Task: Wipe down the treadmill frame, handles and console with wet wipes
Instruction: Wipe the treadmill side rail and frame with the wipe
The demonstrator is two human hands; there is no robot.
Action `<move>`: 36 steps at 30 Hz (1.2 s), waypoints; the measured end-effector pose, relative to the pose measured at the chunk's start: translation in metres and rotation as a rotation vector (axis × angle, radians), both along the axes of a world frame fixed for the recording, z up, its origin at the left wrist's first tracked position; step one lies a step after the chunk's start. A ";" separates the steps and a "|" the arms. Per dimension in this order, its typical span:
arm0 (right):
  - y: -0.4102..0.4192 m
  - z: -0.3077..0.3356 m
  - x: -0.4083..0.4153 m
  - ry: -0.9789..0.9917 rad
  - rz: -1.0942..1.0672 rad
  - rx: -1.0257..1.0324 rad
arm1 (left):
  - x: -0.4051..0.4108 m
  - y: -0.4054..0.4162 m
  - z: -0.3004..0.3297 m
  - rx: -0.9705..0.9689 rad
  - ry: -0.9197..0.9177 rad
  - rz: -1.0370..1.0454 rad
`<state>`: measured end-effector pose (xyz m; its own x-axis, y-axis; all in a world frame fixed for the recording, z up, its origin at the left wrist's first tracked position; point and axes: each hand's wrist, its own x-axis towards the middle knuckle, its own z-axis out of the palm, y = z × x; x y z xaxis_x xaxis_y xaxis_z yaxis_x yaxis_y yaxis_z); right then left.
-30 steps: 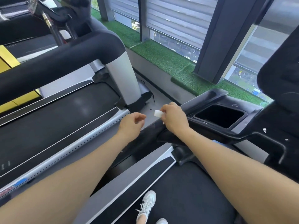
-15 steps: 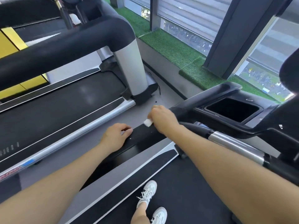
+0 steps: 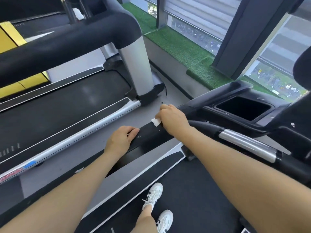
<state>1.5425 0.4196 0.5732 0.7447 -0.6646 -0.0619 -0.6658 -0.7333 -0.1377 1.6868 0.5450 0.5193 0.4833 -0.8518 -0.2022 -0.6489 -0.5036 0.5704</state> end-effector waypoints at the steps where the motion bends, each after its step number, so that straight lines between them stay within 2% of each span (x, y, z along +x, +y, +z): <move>1: -0.008 -0.001 -0.006 0.017 -0.013 -0.014 | 0.000 0.000 0.000 0.004 -0.005 -0.002; 5: -0.037 0.002 -0.031 0.021 -0.187 -0.140 | 0.002 -0.001 -0.003 0.005 -0.032 -0.014; 7: -0.032 0.004 -0.029 -0.002 -0.255 -0.134 | 0.001 -0.002 -0.004 0.001 -0.041 -0.011; 12: 0.017 0.001 0.007 -0.035 -0.107 -0.030 | 0.004 -0.002 -0.007 -0.005 -0.054 -0.030; 16: 0.000 -0.003 0.000 0.007 -0.092 -0.042 | 0.004 -0.003 -0.006 -0.002 -0.055 -0.043; 19: -0.027 0.001 -0.018 0.052 -0.242 -0.137 | 0.006 -0.003 -0.008 -0.006 -0.051 -0.043; 23: -0.035 0.005 -0.026 0.004 -0.484 -0.176 | 0.007 -0.003 -0.009 -0.016 -0.040 -0.064; 29: 0.023 -0.005 0.003 -0.034 -0.270 -0.121 | 0.007 -0.003 -0.009 -0.021 -0.025 -0.075; 32: -0.002 -0.002 -0.011 0.021 -0.307 -0.133 | 0.007 -0.003 -0.010 -0.025 -0.022 -0.073; 36: -0.015 -0.002 -0.015 0.000 -0.451 -0.166 | 0.006 -0.003 -0.010 -0.038 -0.020 -0.052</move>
<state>1.5280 0.4050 0.5712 0.3802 -0.9221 0.0719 -0.9225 -0.3837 -0.0431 1.6933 0.5415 0.5092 0.4421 -0.8826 -0.1600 -0.6848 -0.4473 0.5753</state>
